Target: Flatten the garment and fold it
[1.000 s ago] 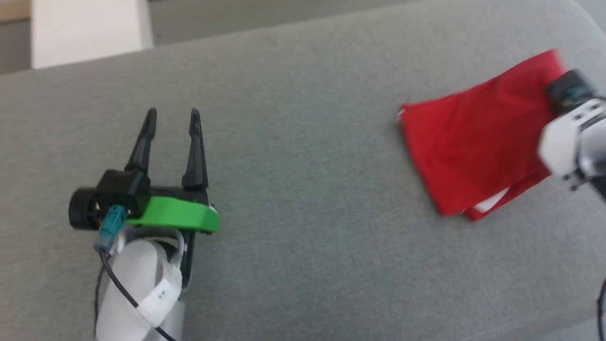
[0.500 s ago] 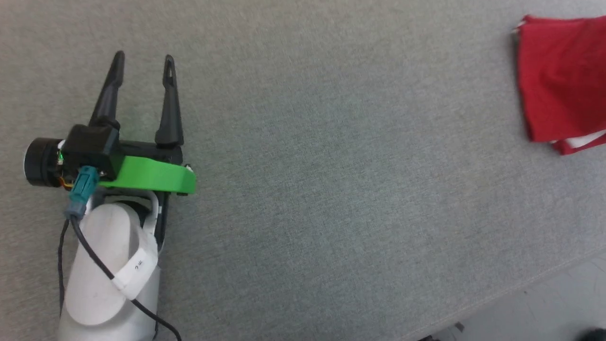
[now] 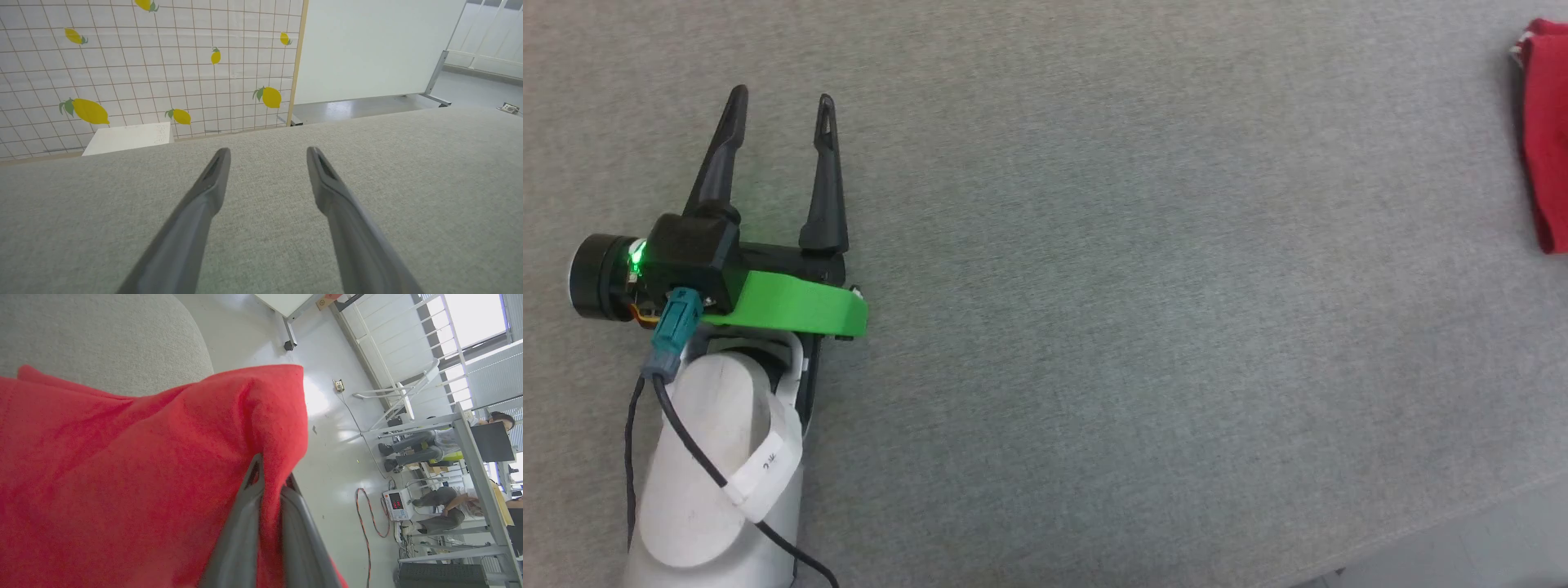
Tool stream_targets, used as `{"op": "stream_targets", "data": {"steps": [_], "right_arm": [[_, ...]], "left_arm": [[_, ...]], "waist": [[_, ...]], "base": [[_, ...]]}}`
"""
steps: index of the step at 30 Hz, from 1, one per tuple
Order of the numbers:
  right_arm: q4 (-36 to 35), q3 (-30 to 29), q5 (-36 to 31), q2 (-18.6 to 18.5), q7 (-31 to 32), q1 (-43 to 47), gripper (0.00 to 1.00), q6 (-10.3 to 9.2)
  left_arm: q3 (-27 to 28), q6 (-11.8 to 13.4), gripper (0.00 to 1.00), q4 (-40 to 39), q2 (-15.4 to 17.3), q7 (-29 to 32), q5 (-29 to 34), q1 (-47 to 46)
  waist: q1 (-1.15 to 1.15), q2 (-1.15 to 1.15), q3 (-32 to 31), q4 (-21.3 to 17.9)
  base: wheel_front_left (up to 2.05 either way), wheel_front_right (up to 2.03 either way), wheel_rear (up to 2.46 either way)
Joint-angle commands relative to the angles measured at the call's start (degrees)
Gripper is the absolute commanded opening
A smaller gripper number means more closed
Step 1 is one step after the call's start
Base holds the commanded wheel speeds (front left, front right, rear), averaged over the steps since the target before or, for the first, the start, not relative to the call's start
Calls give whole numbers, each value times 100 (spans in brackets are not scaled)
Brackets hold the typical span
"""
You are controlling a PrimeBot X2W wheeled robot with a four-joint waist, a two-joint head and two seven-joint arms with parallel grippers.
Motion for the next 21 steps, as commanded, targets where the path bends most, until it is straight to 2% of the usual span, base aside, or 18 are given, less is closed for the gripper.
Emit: {"op": "stream_targets", "data": {"steps": [1, 3, 4, 7, 12, 17, 21], "right_arm": [[93, -81, -33, -8, -45, -141, 0, -11], [257, -178, -88, -8, 30, -208, 45, -11], [341, -230, -145, -18, 94, -237, 100, -11], [405, -320, -273, -3, -56, -243, 100, -11], [468, -256, -221, 63, -645, -168, 100, -11], [566, 66, 261, 149, -1166, -48, 100, -11], [332, 360, 902, 372, -1415, 275, 100, -11]], "left_arm": [[15, 32, 100, -25, 28, -8, 9, 62], [16, 44, 100, -9, 25, -26, -12, 91], [15, 56, 100, 5, 15, -42, -26, 108], [28, 88, 100, 88, -35, -130, -93, 180], [53, 90, 100, 389, -162, -314, -299, 382], [28, 92, 100, 674, -319, -403, -499, 641], [23, 84, 100, 888, -408, -425, -654, 846]], "waist": [[-1, 0, -35, 86], [-1, 0, -86, 121], [-1, 0, -125, 141], [-1, 0, -327, 191], [-1, 0, -918, 314], [-1, 0, -1544, 522], [-1, 0, -1996, 744]], "base": [[0, 0, 0], [0, 0, 0], [0, 0, 0], [0, 0, 0], [0, 0, 0], [0, 0, 0], [0, 0, 0]]}}
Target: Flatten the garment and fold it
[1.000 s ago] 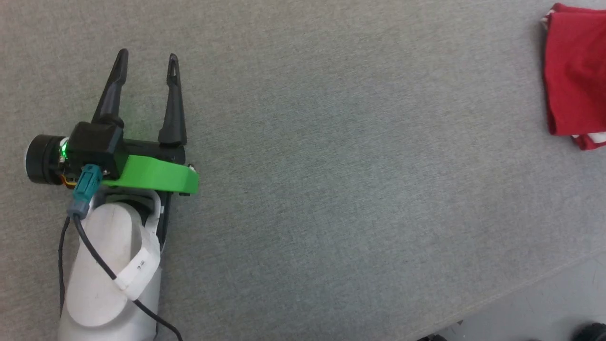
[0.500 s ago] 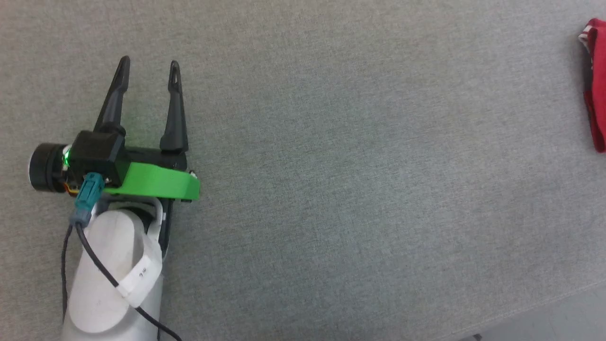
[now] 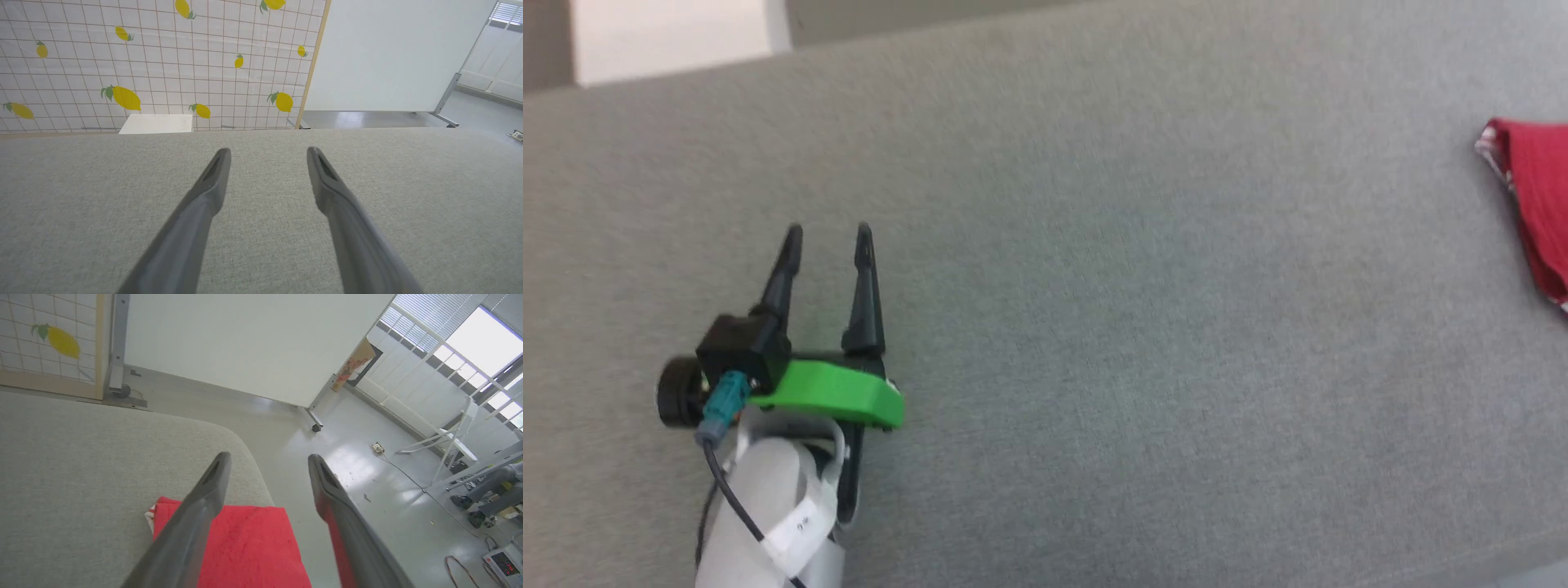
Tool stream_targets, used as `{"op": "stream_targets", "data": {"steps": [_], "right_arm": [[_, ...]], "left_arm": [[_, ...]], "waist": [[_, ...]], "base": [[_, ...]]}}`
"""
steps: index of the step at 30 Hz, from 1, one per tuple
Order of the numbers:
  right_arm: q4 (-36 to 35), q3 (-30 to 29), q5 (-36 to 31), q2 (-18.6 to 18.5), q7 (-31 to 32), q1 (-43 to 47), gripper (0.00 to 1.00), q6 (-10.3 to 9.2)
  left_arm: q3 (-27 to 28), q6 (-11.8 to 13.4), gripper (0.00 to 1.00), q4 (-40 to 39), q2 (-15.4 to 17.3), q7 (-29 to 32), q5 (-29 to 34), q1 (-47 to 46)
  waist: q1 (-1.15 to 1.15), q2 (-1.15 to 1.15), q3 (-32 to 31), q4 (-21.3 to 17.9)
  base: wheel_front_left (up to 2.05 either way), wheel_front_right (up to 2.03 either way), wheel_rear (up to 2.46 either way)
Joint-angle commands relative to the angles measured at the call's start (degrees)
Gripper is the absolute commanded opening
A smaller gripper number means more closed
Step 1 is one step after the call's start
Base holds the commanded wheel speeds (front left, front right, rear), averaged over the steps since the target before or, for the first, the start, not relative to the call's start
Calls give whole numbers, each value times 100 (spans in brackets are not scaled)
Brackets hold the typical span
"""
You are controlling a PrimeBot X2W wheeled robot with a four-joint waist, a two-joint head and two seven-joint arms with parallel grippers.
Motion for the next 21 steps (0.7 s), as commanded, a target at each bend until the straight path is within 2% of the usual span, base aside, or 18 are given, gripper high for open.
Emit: {"op": "stream_targets", "data": {"steps": [1, 5, 10, 16, 21], "right_arm": [[-165, 58, 263, 128, -68, 214, 100, -11], [-1083, 190, 1015, 473, -138, 921, 100, -11], [-2739, 290, 1636, 993, -66, 2162, 100, -11], [-4547, 233, 1872, 1680, 323, 3518, 100, -11], [-5212, 194, 1914, 2112, 490, 4210, 100, -11]], "left_arm": [[10, -10, 100, 30, -42, -39, -91, 99], [0, -34, 100, 66, -97, -41, -182, 294], [-40, -92, 100, 176, -139, -42, -293, 543], [-136, -116, 100, 327, -164, -43, -339, 691], [-222, -110, 100, 415, -175, -43, -367, 770]], "waist": [[0, 0, -705, 419], [0, 0, -1023, 641], [0, 0, -1362, 864], [0, 0, -1582, 1079], [0, 0, -1690, 1202]], "base": [[0, 0, 0], [0, 0, 0], [0, 0, 0], [0, 0, 0], [0, 0, 0]]}}
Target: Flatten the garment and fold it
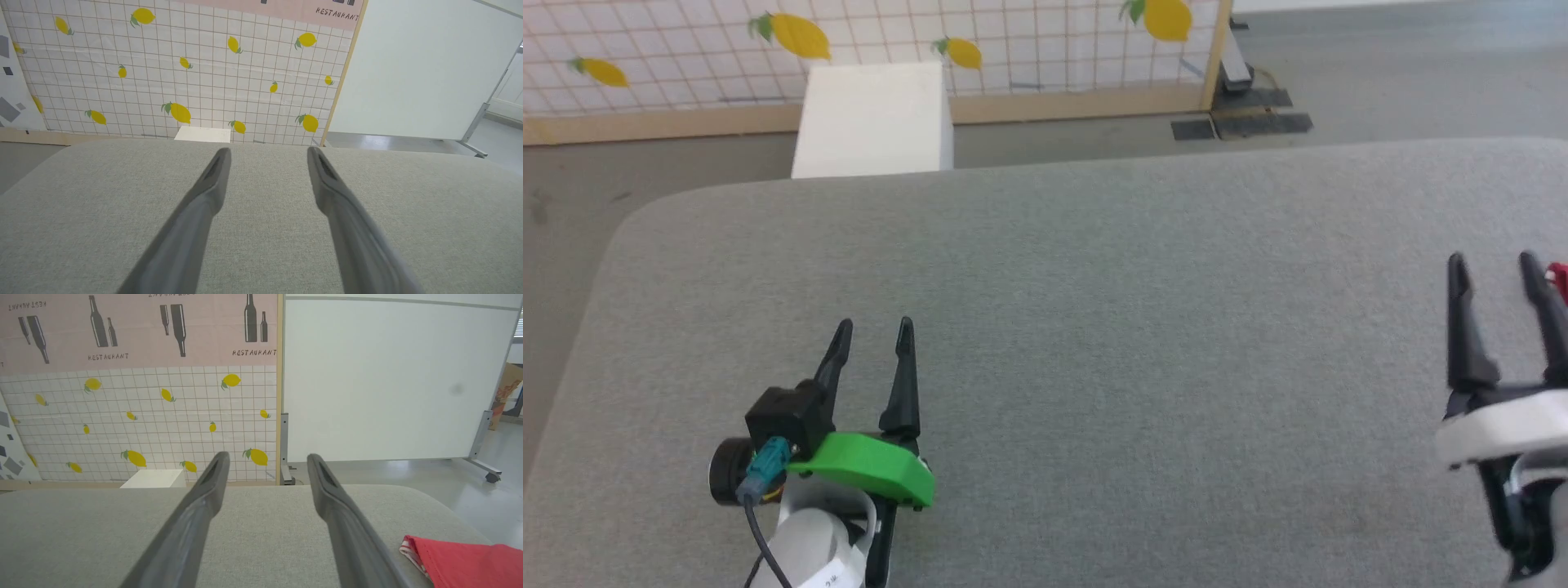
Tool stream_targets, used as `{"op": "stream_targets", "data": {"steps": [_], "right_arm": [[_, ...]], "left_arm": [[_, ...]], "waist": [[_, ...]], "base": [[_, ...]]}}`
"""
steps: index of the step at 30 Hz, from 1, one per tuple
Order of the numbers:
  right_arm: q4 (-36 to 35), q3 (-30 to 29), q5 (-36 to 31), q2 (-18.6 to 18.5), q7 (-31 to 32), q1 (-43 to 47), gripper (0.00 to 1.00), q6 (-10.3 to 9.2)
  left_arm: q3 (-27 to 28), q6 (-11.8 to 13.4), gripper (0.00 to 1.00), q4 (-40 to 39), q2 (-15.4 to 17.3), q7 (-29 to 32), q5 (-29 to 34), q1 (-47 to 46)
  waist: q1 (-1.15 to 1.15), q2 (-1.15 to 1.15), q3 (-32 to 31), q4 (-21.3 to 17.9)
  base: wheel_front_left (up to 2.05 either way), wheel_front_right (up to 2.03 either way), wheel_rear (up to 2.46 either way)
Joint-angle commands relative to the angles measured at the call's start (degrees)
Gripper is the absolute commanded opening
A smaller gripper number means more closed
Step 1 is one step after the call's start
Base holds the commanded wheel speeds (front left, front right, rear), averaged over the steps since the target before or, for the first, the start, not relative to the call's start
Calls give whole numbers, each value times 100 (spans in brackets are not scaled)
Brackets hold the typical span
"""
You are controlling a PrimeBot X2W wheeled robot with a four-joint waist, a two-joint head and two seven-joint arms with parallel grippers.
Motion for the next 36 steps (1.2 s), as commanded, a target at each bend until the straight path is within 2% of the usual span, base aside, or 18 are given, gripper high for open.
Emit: {"op": "stream_targets", "data": {"steps": [1, 11, 31, 32, 36], "right_arm": [[-140, 5, -30, 136, 47, 179, 100, -9], [-268, 103, -289, 640, -4, 920, 100, -9], [-217, 217, -357, 845, 14, 1112, 100, -9], [-230, 212, -385, 831, 16, 1027, 0, 0], [-231, 210, -388, 828, 17, 1027, 0, 0]], "left_arm": [[-6, -2, 100, 39, -21, -27, -50, 110], [-188, 38, 100, 156, -26, -27, -203, 293], [-286, 177, 100, 165, -27, -27, -354, 419], [-278, 154, 0, 149, -9, 2, -309, 358], [-277, 154, 0, 147, -9, 4, -307, 357]], "waist": [[1, 0, -189, 187], [1, 0, -310, 298], [1, 0, -356, 366], [1, 0, -356, 367], [1, 0, -356, 368]], "base": [[0, 0, 0], [0, 0, 0], [0, 0, 0], [0, 0, 0], [0, 0, 0]]}}
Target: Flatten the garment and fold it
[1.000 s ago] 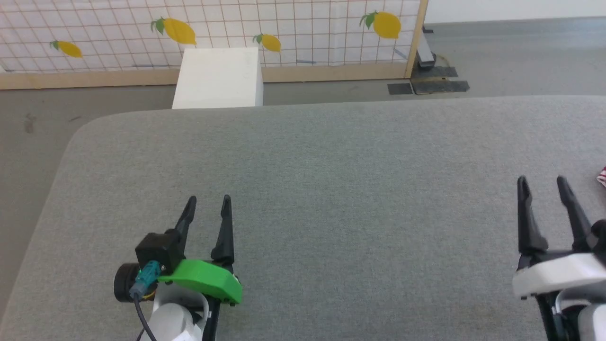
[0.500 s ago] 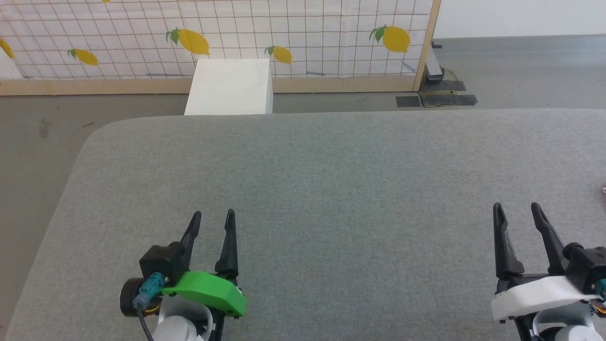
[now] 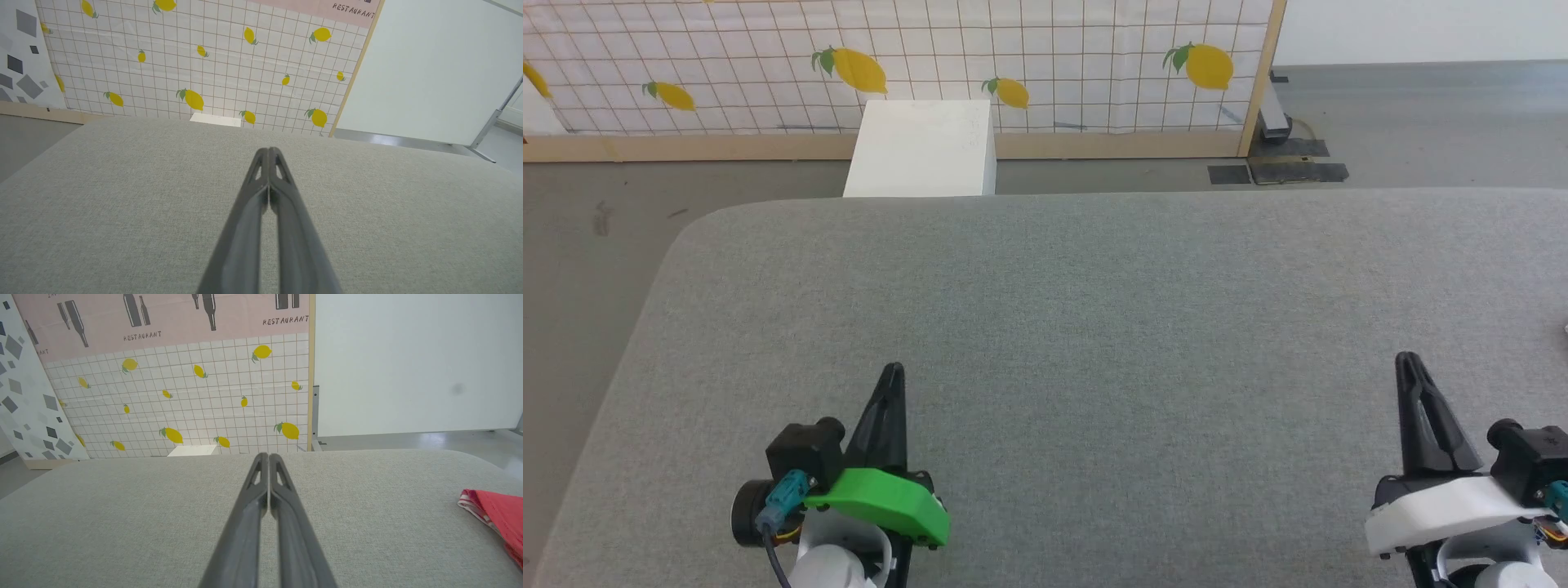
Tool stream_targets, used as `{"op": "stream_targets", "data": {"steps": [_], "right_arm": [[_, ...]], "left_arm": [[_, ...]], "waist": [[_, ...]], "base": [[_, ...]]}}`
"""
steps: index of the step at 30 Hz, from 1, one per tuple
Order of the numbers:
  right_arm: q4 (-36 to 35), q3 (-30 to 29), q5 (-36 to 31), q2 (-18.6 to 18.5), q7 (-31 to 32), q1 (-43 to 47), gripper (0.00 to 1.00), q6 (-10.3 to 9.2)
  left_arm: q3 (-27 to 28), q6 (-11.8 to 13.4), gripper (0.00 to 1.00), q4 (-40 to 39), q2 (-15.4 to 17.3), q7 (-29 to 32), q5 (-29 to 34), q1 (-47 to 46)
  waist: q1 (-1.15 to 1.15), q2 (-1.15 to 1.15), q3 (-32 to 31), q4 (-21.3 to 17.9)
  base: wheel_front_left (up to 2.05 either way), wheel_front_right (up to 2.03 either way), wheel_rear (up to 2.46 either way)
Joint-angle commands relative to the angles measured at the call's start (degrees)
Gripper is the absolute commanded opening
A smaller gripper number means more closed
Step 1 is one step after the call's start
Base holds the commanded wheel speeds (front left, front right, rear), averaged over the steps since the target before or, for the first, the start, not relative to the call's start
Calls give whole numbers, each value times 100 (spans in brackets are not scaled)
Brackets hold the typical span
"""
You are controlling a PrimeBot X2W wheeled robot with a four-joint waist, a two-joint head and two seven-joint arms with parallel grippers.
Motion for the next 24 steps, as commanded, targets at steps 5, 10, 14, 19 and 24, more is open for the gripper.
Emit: {"op": "stream_targets", "data": {"steps": [5, 10, 14, 19, 24], "right_arm": [[0, -2, -1, 0, 1, 0, 0, 0], [-5, 24, -29, 1, 32, -6, 0, 0], [-10, 44, -54, 2, 58, -10, 0, -1], [-15, 68, -83, 3, 90, -16, 0, -1], [-21, 94, -114, 3, 124, -22, 0, -1]], "left_arm": [[0, 0, 0, -1, 0, 1, 1, 0], [34, 5, 0, -55, -1, 57, 63, 24], [63, 8, 0, -101, -1, 103, 114, 44], [97, 13, 0, -156, -2, 160, 177, 68], [133, 18, 0, -214, -3, 219, 243, 93]], "waist": [[0, 0, 0, 0], [0, 0, 1, 5], [0, 0, 2, 10], [0, 0, 2, 15], [0, 0, 3, 20]], "base": [[0, 0, 0], [0, 0, 0], [0, 0, 0], [0, 0, 0], [0, 0, 0]]}}
